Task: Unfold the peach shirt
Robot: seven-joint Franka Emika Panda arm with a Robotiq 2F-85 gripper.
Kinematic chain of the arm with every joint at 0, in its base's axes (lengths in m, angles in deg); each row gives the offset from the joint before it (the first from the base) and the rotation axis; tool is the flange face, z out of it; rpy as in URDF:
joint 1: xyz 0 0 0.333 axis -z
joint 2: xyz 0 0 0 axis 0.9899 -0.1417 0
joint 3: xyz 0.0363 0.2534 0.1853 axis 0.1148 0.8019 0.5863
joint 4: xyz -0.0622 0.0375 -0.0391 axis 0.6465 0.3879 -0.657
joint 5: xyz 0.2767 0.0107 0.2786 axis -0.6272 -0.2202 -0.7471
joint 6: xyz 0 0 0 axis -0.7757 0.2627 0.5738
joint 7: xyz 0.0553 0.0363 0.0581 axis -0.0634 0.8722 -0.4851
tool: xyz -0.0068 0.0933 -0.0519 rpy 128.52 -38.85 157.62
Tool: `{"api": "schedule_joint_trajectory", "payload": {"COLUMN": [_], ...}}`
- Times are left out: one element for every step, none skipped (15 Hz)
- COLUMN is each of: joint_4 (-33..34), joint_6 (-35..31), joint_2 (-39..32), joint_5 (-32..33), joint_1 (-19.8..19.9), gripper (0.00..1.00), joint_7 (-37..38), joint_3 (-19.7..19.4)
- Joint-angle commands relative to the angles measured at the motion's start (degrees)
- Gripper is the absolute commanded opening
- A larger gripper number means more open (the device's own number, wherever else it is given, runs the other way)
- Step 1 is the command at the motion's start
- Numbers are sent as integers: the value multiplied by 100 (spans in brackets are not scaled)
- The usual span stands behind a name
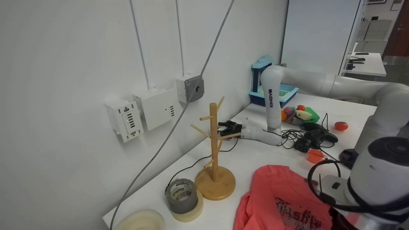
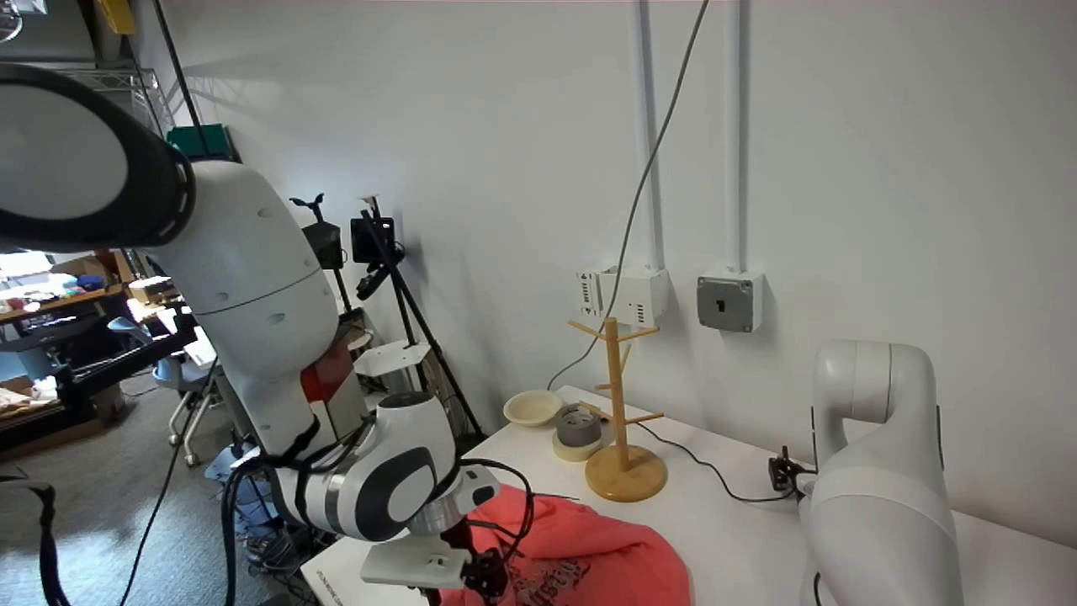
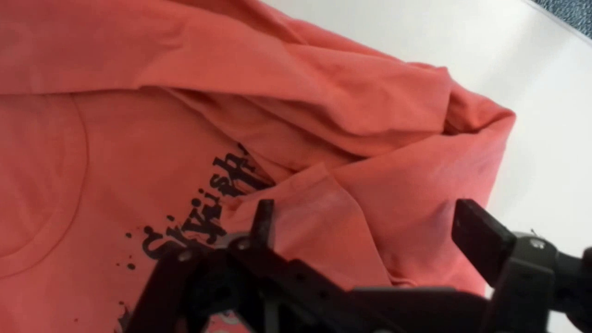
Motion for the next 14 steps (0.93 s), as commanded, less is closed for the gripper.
{"api": "schedule_joint_trajectory", "payload": {"joint_4": [265,330,388,445,488,523,540,544,535,528,520,508,499,493], "joint_6": [-126,-119,-104,-97,-89,-83,-82,-77,-73,-70,-65,-56,-38,-24], "joint_2": [-365,-431,-483,-530,-558,-581,-585,-577,-548,-530,-514,-495,-481,-472], "joint_5": [101,106,103,111,121,131,149,160,172,188,196,206,207,211], "joint_1": [-190,-224,-240,-272,-302,-332,-371,-401,-427,-467,-494,-517,-527,-539], "gripper": [84,73,64,56,47,40,31,25,16,10,3,0,3,34], "joint_7": [273,297,307,322,328,332,338,340,337,342,342,336,327,318], "joint_3": [-214,-249,-268,-304,-340,-375,-420,-453,-479,-516,-542,-566,-571,-579]}}
